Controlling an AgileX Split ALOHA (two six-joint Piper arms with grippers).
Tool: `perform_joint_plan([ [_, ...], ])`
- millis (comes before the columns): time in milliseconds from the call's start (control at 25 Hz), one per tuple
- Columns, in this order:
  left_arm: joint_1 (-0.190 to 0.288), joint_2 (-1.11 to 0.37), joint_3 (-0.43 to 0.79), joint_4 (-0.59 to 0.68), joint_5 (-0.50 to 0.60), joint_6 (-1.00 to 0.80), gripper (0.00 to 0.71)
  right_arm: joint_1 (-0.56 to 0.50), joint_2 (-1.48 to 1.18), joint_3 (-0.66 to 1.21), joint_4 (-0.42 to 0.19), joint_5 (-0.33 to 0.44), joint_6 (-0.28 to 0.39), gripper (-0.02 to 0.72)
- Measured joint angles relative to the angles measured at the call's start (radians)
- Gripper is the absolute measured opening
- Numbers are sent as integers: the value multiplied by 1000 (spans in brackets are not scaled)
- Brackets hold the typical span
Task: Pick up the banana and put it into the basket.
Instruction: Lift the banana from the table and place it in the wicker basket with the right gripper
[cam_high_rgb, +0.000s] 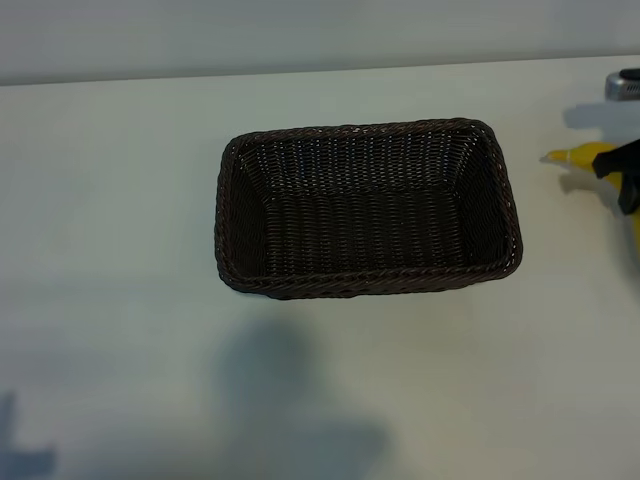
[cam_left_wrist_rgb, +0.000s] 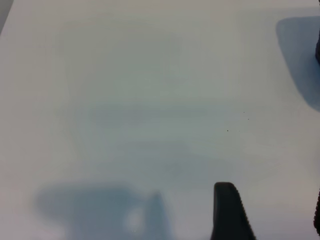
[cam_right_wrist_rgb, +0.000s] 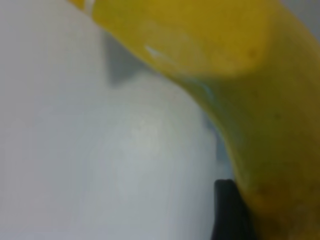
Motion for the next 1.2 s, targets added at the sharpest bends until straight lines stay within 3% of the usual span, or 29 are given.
perform_joint_plan([
  [520, 0, 0, 0, 0, 0, 1, 446, 13, -165, -167, 26, 275, 1, 421],
  [840, 0, 0, 0, 0, 0, 1, 446, 175, -165, -195, 51, 276, 1, 421],
  [1200, 0, 0, 0, 0, 0, 1, 446, 396, -165, -195, 55, 222, 1, 421],
])
